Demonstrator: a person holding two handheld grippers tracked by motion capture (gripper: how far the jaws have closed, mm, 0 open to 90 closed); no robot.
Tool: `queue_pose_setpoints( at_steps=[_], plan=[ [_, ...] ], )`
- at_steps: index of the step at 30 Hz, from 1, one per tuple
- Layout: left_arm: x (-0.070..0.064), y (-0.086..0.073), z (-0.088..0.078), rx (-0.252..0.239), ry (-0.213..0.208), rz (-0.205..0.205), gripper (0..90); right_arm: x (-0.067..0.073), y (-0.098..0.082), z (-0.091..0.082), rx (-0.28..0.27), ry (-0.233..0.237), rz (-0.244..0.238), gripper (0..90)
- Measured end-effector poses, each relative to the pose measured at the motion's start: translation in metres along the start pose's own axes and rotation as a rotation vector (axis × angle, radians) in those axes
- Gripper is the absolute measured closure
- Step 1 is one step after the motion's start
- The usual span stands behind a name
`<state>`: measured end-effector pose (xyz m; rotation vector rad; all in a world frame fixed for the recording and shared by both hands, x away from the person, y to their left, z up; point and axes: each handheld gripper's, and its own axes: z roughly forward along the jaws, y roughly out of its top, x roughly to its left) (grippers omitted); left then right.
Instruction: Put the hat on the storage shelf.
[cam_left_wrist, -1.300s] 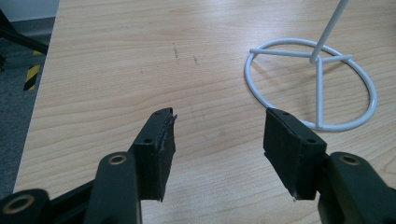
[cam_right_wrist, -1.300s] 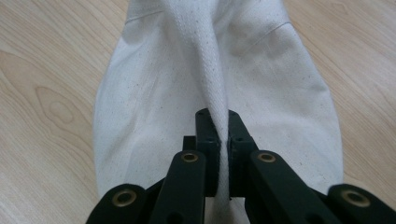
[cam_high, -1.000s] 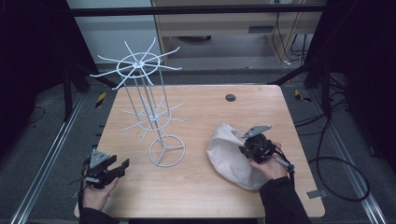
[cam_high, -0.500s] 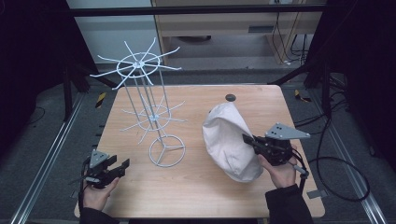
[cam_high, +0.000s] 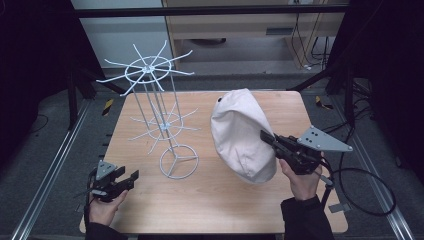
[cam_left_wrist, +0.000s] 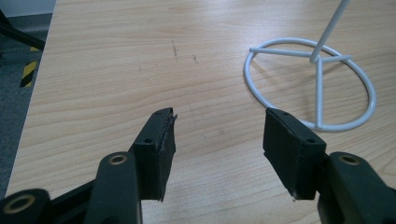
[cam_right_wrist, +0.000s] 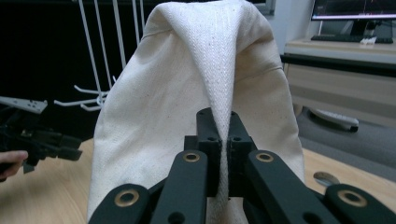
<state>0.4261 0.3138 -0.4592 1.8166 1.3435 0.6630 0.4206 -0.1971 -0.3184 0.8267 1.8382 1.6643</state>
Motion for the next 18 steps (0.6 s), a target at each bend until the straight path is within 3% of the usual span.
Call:
queue_pose_setpoints(
  at_steps=[4, 18],
  plan=[
    [0.000, 0.000, 0.000, 0.001, 0.001, 0.002, 43.5, 0.002, 0.006, 0.000, -0.033, -0.001, -0.002, 88.6],
    [0.000, -0.001, 0.001, 0.005, 0.000, 0.005, 43.4, 0.014, 0.040, 0.010, -0.240, -0.009, 0.029, 88.7]
  ],
)
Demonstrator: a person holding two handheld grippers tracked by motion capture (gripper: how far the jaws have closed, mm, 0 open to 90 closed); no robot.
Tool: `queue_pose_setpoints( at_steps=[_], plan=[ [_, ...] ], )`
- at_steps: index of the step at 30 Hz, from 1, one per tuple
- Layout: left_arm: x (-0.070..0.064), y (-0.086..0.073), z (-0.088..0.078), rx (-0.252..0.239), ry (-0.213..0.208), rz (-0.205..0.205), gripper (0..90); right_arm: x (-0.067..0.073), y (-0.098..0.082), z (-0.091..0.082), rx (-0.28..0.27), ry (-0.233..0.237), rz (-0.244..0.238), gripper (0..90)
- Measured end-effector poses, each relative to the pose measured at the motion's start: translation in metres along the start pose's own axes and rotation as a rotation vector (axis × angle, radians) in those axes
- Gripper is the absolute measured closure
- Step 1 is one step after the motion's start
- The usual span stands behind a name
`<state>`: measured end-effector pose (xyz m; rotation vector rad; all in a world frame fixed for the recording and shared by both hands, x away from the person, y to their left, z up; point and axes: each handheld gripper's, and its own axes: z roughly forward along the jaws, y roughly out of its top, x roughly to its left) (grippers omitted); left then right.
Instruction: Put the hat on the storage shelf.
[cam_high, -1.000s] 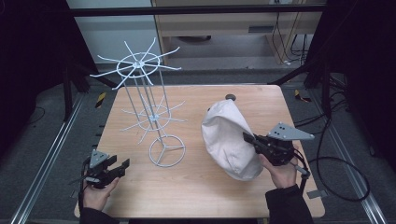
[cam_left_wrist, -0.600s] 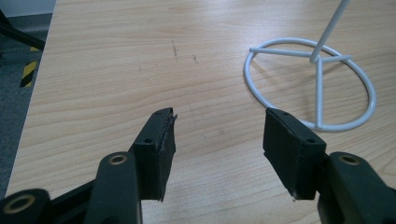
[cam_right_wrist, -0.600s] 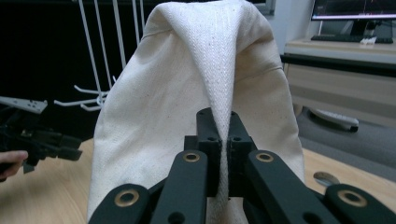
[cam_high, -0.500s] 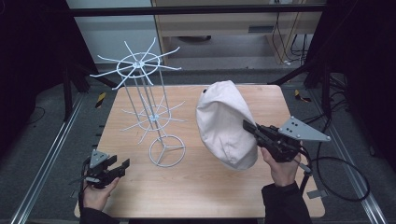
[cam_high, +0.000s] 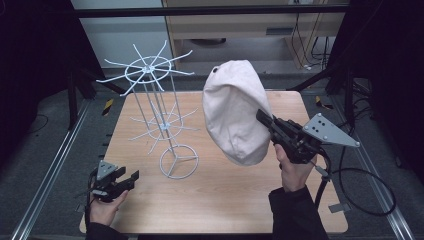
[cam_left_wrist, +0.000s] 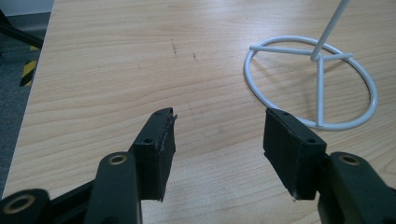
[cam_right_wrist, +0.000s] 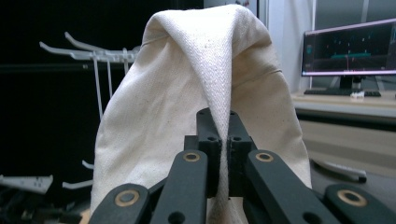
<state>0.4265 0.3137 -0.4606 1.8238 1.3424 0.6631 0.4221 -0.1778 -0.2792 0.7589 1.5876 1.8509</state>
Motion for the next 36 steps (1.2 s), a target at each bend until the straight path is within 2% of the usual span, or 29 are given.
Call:
queue_pose_setpoints(
  at_steps=[8, 13, 18, 23, 26, 29, 36],
  plan=[
    [0.000, 0.000, 0.000, 0.000, -0.003, -0.002, 43.4, 0.008, 0.023, 0.015, -0.094, 0.010, 0.003, 88.7],
    [0.000, 0.000, 0.001, 0.002, -0.003, 0.000, 43.4, 0.012, 0.030, 0.023, -0.110, 0.022, 0.000, 88.7],
    [0.000, 0.000, 0.001, 0.002, -0.003, 0.000, 43.4, 0.021, 0.037, 0.039, -0.123, 0.047, -0.011, 88.7],
    [0.000, -0.001, 0.001, 0.002, -0.003, 0.001, 43.4, 0.031, 0.038, 0.057, -0.109, 0.074, -0.027, 88.7],
    [0.000, -0.001, 0.000, 0.002, -0.004, 0.000, 43.4, 0.039, 0.031, 0.069, -0.067, 0.080, -0.049, 88.7],
    [0.000, -0.001, 0.000, 0.002, -0.004, 0.000, 43.4, 0.041, 0.025, 0.073, -0.044, 0.079, -0.060, 88.7],
    [0.000, -0.001, 0.001, 0.006, -0.003, 0.004, 43.4, 0.037, 0.005, 0.078, 0.008, 0.088, -0.044, 88.4]
  ],
)
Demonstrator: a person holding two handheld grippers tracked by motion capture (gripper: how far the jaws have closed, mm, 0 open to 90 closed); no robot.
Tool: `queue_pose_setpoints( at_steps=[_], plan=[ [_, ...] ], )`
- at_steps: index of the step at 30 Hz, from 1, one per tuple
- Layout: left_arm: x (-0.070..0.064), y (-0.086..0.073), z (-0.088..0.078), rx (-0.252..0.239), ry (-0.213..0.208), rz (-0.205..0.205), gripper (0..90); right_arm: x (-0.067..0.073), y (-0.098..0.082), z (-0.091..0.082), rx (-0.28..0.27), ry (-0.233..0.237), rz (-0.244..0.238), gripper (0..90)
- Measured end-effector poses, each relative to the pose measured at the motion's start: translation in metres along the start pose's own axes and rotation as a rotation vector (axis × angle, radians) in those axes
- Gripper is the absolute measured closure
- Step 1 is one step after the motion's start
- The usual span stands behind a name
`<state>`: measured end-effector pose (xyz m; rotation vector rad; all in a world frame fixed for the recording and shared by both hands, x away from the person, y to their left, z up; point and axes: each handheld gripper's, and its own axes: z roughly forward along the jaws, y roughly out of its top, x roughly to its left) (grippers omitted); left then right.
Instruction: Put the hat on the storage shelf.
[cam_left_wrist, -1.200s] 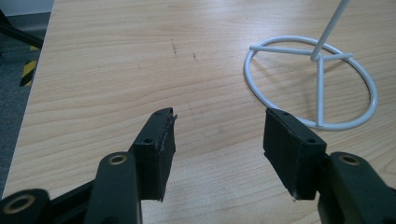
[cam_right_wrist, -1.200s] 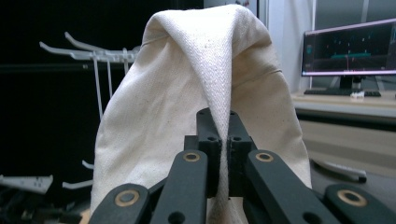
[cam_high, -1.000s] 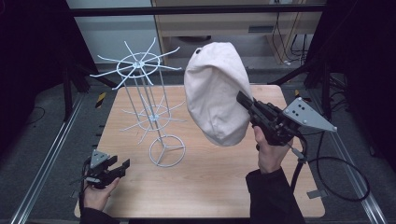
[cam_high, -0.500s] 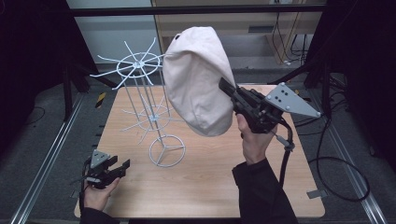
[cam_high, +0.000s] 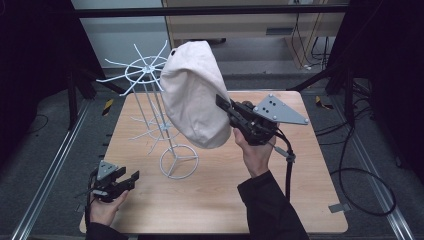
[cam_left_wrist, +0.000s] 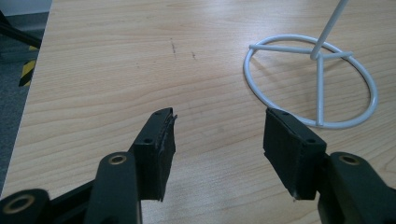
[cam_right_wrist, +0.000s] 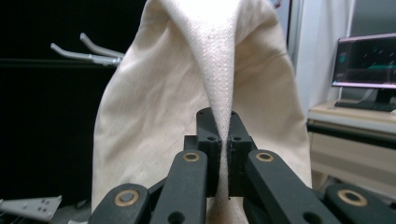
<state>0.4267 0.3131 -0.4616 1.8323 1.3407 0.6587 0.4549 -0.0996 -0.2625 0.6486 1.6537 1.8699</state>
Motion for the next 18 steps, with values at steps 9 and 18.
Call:
queue_pose_setpoints(
  at_steps=[9, 18],
  plan=[
    [0.000, 0.000, 0.000, 0.000, 0.001, 0.001, 43.4, -0.002, -0.022, 0.002, 0.099, 0.016, 0.018, 87.2],
    [0.000, 0.000, 0.000, 0.000, 0.000, 0.000, 43.3, -0.001, -0.036, 0.010, 0.181, 0.007, 0.015, 84.5]
  ],
)
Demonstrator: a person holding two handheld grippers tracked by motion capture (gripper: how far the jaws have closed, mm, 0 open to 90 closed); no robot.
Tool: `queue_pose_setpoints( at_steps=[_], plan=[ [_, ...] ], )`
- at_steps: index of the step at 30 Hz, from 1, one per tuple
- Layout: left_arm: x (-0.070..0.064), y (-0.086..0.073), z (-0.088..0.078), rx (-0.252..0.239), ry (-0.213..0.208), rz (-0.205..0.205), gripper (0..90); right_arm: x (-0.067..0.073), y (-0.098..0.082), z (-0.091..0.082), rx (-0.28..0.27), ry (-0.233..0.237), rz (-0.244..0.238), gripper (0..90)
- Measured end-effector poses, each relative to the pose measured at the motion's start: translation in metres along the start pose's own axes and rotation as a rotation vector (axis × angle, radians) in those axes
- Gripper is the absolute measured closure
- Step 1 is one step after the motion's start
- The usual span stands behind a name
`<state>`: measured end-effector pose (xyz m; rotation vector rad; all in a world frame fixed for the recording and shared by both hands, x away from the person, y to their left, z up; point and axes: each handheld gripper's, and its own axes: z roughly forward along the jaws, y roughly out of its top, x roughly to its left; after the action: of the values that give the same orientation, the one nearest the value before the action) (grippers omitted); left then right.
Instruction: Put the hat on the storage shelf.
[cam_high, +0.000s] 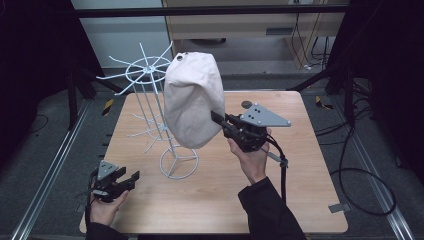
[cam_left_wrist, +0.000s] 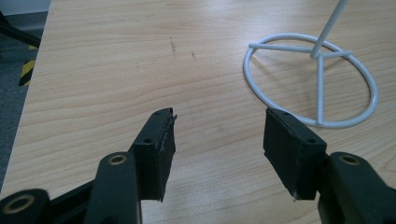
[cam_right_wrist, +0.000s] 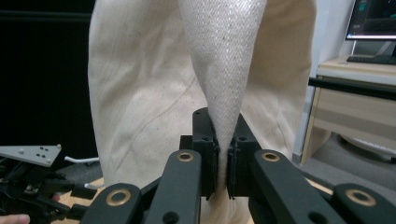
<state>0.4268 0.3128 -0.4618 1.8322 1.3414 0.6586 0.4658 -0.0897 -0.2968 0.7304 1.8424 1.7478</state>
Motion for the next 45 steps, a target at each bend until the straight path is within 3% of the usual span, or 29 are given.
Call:
queue_pose_setpoints(
  at_steps=[5, 10, 23, 29, 39, 45],
  plan=[
    [0.000, 0.000, 0.000, 0.000, 0.000, 0.000, 43.3, 0.002, -0.002, 0.002, 0.019, -0.009, -0.010, 81.9],
    [0.000, 0.000, 0.000, 0.002, 0.000, 0.000, 43.3, 0.000, -0.003, -0.001, 0.046, -0.026, -0.023, 73.0],
    [0.000, 0.000, 0.001, 0.006, 0.004, 0.002, 42.9, -0.018, -0.020, -0.035, 0.095, -0.114, -0.004, 47.5],
    [0.000, -0.001, 0.001, 0.005, 0.004, 0.003, 42.2, -0.033, -0.051, -0.058, 0.147, -0.168, 0.033, 37.7],
    [0.001, -0.002, 0.002, 0.005, 0.003, -0.007, 41.2, -0.063, -0.122, -0.098, 0.275, -0.277, 0.109, 24.7],
    [0.000, -0.002, 0.002, 0.002, 0.002, -0.006, 41.1, -0.073, -0.148, -0.112, 0.326, -0.323, 0.118, 19.4]
  ],
)
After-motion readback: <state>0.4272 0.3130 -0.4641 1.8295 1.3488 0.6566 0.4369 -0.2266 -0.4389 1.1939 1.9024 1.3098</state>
